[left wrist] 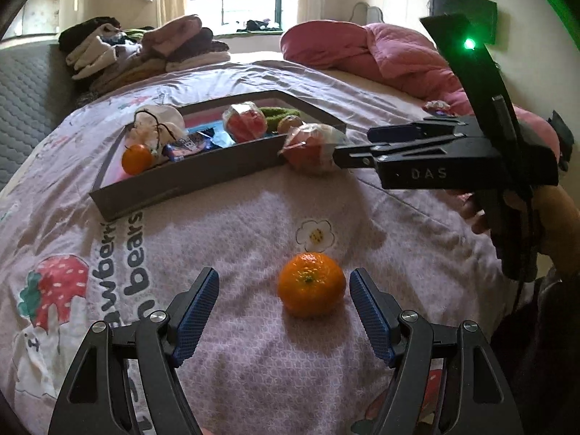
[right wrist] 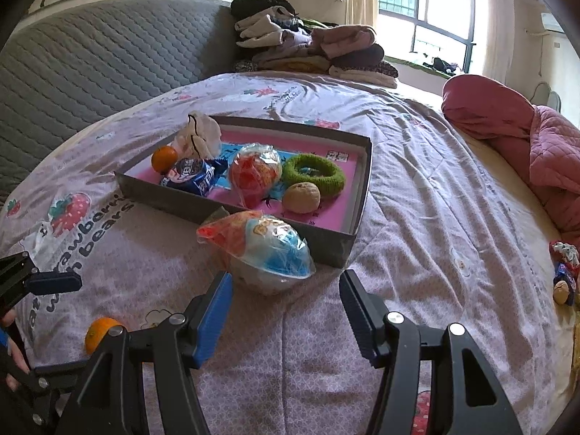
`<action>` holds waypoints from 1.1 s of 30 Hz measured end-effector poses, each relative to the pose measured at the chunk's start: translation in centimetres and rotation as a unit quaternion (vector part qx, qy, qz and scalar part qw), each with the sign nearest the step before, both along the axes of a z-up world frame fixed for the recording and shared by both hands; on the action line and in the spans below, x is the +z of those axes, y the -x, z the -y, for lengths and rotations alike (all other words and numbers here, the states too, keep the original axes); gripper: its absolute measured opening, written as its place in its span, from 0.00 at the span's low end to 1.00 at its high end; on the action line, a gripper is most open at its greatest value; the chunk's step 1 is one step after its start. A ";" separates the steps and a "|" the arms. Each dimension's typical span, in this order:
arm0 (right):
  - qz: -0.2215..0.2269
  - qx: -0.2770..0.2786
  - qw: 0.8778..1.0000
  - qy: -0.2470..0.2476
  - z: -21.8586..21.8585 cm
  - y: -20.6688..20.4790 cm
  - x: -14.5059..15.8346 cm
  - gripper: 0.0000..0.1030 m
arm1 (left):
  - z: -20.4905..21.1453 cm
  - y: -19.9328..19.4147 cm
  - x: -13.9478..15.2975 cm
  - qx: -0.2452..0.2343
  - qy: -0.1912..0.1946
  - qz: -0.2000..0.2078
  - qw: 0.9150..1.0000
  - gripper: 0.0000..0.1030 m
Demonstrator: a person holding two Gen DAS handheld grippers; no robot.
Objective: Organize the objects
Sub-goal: 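Lower the left gripper around the orange while the right approaches the large candy egg, then close the left gripper on the orange while the right grasps the candy egg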
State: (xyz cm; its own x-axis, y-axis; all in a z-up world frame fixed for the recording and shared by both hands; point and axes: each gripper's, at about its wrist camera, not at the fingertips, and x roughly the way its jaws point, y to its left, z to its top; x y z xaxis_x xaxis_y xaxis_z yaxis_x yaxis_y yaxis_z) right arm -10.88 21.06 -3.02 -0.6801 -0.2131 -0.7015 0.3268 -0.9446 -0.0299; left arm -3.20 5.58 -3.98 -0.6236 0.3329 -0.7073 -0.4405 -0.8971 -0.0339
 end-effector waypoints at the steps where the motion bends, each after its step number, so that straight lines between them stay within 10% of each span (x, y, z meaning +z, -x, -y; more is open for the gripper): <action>1: 0.001 0.000 1.000 0.001 0.1 0.1 0.0 0.59 | 0.0 0.0 -0.1 -0.002 -0.001 -0.001 1.000 0.73; 20: 0.023 0.038 0.999 -0.020 3.5 3.1 -1.2 0.72 | -1.1 2.5 -1.6 0.009 -0.015 0.026 1.000 0.67; 33: 0.079 0.007 0.997 0.017 2.3 4.4 -2.2 0.56 | -1.5 1.9 -1.7 -0.011 -0.009 0.030 0.999 0.50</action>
